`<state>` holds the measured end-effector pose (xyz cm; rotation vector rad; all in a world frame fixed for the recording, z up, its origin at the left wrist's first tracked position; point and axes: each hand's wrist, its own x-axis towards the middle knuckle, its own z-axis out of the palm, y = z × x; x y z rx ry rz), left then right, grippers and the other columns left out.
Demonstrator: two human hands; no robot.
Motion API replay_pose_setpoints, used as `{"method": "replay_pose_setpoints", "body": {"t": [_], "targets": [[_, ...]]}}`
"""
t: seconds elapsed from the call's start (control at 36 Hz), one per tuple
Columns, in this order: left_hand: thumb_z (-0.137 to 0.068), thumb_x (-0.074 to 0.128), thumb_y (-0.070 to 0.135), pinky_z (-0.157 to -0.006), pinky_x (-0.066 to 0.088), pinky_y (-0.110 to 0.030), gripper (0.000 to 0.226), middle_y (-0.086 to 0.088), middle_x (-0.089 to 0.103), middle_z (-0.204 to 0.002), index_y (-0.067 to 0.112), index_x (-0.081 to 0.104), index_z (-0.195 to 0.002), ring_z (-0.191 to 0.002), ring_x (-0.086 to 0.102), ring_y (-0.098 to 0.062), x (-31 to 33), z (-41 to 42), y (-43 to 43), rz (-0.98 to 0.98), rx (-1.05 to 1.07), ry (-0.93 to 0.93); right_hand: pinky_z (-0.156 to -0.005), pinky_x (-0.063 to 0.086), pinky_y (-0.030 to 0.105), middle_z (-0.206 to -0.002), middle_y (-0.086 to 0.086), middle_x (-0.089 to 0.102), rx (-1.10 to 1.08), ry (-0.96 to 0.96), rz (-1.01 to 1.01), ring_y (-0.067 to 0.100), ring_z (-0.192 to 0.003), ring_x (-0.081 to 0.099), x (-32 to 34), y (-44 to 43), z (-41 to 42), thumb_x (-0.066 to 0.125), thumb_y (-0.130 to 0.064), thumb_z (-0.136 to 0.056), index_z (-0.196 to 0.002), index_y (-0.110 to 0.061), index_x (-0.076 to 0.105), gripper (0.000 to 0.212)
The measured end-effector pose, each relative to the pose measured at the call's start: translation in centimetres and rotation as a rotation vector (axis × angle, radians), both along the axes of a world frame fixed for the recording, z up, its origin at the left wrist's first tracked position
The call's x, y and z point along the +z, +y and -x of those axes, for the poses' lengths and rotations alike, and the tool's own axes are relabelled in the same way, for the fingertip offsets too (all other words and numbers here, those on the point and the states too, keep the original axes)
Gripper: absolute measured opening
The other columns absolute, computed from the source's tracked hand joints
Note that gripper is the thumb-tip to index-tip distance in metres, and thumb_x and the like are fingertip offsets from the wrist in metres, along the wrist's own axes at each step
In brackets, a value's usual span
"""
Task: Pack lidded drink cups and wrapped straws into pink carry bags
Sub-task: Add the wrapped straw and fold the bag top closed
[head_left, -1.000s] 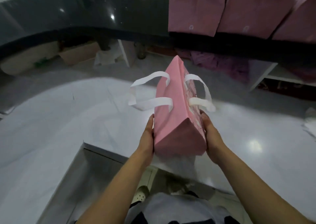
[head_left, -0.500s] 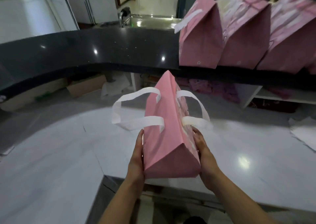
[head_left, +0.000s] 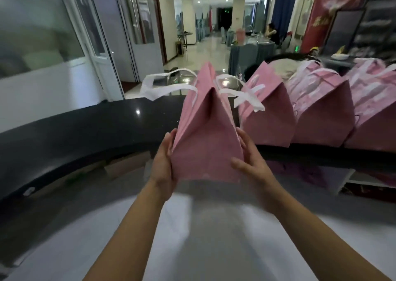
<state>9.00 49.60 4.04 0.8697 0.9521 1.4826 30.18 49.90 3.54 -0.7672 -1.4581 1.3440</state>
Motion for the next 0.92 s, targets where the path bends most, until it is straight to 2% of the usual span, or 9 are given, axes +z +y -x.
{"method": "replay_pose_setpoints", "body": {"t": [0.06,0.14,0.28,0.36,0.44,0.53,0.61,0.75,0.92], "targets": [[-0.104,0.032,0.053,-0.091,0.050,-0.036,0.048,-0.004,0.068,-0.127,0.027,0.061,-0.132,-0.118,0.063,-0.021,0.0,-0.3,2.4,0.017,0.003,0.029,-0.108,0.046,0.039,-0.150,-0.013,0.044,-0.040,-0.068,-0.054,0.008,-0.131,0.051,-0.6,1.5,0.5,0.080,-0.022,-0.071,-0.150,-0.045,0.029,0.096],[-0.103,0.032,0.053,-0.099,0.048,-0.038,0.052,-0.008,0.064,-0.133,0.024,0.056,-0.137,-0.127,0.057,-0.027,-0.2,-0.8,5.1,0.003,-0.017,0.116,-0.112,0.042,0.040,-0.153,-0.016,0.037,-0.145,-0.134,-0.148,0.005,-0.137,0.043,-1.8,3.2,1.3,0.078,-0.022,-0.075,-0.148,-0.052,0.026,0.095],[-0.068,0.073,0.071,-0.106,0.045,-0.036,0.091,0.005,0.049,-0.149,0.038,0.040,-0.146,-0.133,0.051,-0.014,-2.0,0.1,7.9,-0.024,-0.130,0.320,-0.113,0.037,0.052,-0.156,-0.009,0.035,-0.349,-0.149,-0.221,0.014,-0.143,0.037,-3.7,6.4,1.8,0.071,-0.005,-0.088,-0.153,-0.040,0.026,0.086],[-0.060,0.088,0.052,-0.100,0.050,-0.033,0.111,0.009,0.043,-0.150,0.045,0.025,-0.152,-0.131,0.053,-0.012,-4.1,1.1,9.4,-0.039,-0.198,0.429,-0.111,0.041,0.044,-0.152,-0.009,0.037,-0.503,-0.233,-0.301,0.011,-0.139,0.039,-4.3,7.8,2.1,0.070,-0.004,-0.089,-0.151,-0.041,0.028,0.084],[-0.073,0.088,0.020,-0.093,0.056,-0.036,0.093,0.002,0.054,-0.142,0.039,0.037,-0.148,-0.123,0.060,-0.017,-4.7,1.0,10.4,-0.066,-0.086,0.486,-0.111,0.040,0.040,-0.150,-0.001,0.034,-0.614,-0.334,-0.385,0.017,-0.138,0.038,-4.9,9.0,2.5,0.069,0.004,-0.086,-0.149,-0.042,0.028,0.088],[-0.078,0.083,0.007,-0.094,0.057,-0.040,0.080,-0.001,0.063,-0.133,0.028,0.046,-0.145,-0.119,0.063,-0.020,-4.5,0.6,12.1,-0.075,-0.010,0.499,-0.114,0.034,0.034,-0.151,0.004,0.032,-0.678,-0.441,-0.493,0.020,-0.139,0.036,-5.4,9.9,2.9,0.069,0.010,-0.079,-0.146,-0.032,0.039,0.084],[-0.079,0.082,0.005,-0.093,0.057,-0.038,0.078,-0.002,0.065,-0.130,0.027,0.046,-0.144,-0.117,0.064,-0.020,-4.0,0.6,13.8,-0.078,-0.024,0.529,-0.118,0.025,0.028,-0.157,0.001,0.028,-0.617,-0.484,-0.507,0.022,-0.144,0.029,-5.4,9.7,2.9,0.069,-0.011,-0.080,-0.139,-0.018,0.052,0.062],[-0.080,0.081,0.005,-0.091,0.057,-0.035,0.074,-0.002,0.068,-0.125,0.026,0.048,-0.143,-0.116,0.065,-0.020,-3.4,0.7,16.8,-0.071,-0.055,0.565,-0.117,0.020,0.041,-0.165,-0.005,0.009,-0.507,-0.712,-0.503,0.018,-0.152,0.008,-5.8,10.7,2.3,0.063,-0.036,-0.081,-0.151,-0.016,0.034,0.078],[-0.080,0.080,0.005,-0.094,0.056,-0.036,0.071,-0.002,0.068,-0.124,0.024,0.050,-0.141,-0.116,0.065,-0.019,-3.5,0.2,18.4,-0.071,-0.037,0.580,-0.114,0.020,0.042,-0.165,-0.001,0.013,-0.508,-0.788,-0.468,0.020,-0.150,0.014,-5.2,12.1,1.8,0.053,-0.046,-0.080,-0.154,-0.017,0.028,0.083]]}}
